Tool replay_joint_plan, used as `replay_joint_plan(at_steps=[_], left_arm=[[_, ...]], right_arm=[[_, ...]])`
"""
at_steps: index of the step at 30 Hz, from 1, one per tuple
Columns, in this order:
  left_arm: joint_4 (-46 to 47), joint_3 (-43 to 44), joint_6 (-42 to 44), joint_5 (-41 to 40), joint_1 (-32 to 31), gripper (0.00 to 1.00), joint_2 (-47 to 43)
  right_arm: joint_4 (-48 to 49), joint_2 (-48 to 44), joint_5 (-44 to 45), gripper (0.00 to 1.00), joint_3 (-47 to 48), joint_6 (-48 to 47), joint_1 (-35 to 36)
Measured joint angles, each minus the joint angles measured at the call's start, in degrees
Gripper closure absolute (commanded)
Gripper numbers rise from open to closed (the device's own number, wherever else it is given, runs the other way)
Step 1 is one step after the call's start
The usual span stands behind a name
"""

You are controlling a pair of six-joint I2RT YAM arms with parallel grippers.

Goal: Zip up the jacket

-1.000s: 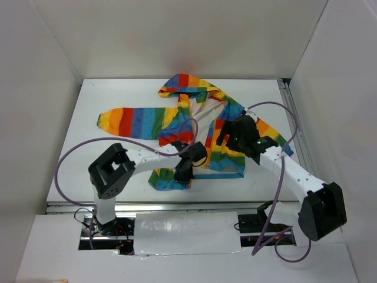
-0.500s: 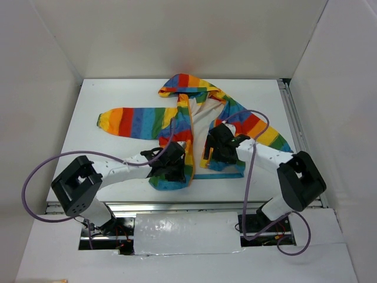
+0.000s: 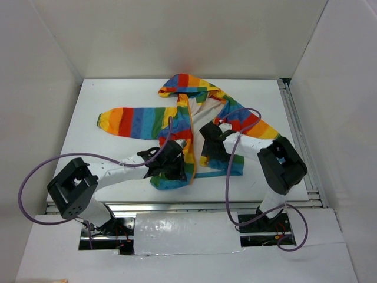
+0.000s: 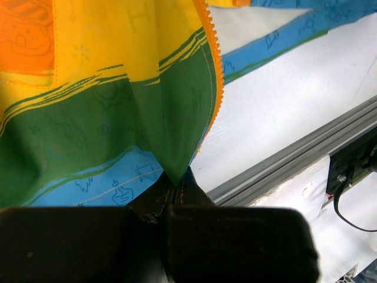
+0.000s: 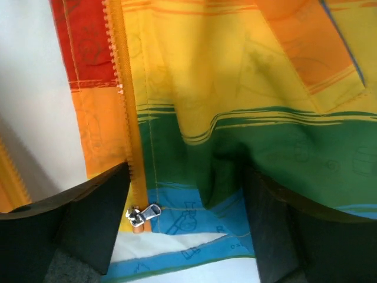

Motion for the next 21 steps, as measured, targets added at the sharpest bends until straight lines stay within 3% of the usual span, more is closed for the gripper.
replay_joint_plan(at_steps=[1, 3, 7, 14, 21], left_arm=[[0.07, -0.13, 0.00, -0.02, 0.02, 1.00, -0.17], [0.04, -0.22, -0.02, -0.04, 0.02, 1.00, -0.39], [0.11, -0.22, 0.00, -0.07, 0.04, 1.00, -0.42], [0.04, -0.22, -0.02, -0.15, 0.24, 1.00, -0.42], [-0.02, -0.22, -0.09, -1.16, 1.31, 1.00, -0.35]], right_arm=[[-0.04, 0.48, 0.66, 0.34, 0.35, 0.33, 0.00], [-0.02, 0.83, 1.77, 0.51, 0.57, 0.79, 0.00], [2.23, 0.28, 2.27, 0.70, -0.48, 1.07, 0.04], [8.39, -9.73, 0.55, 0.82, -9.27, -1.51, 0.07], [8.90, -28.81, 0.31, 0.86, -13.31, -6.62, -1.60]])
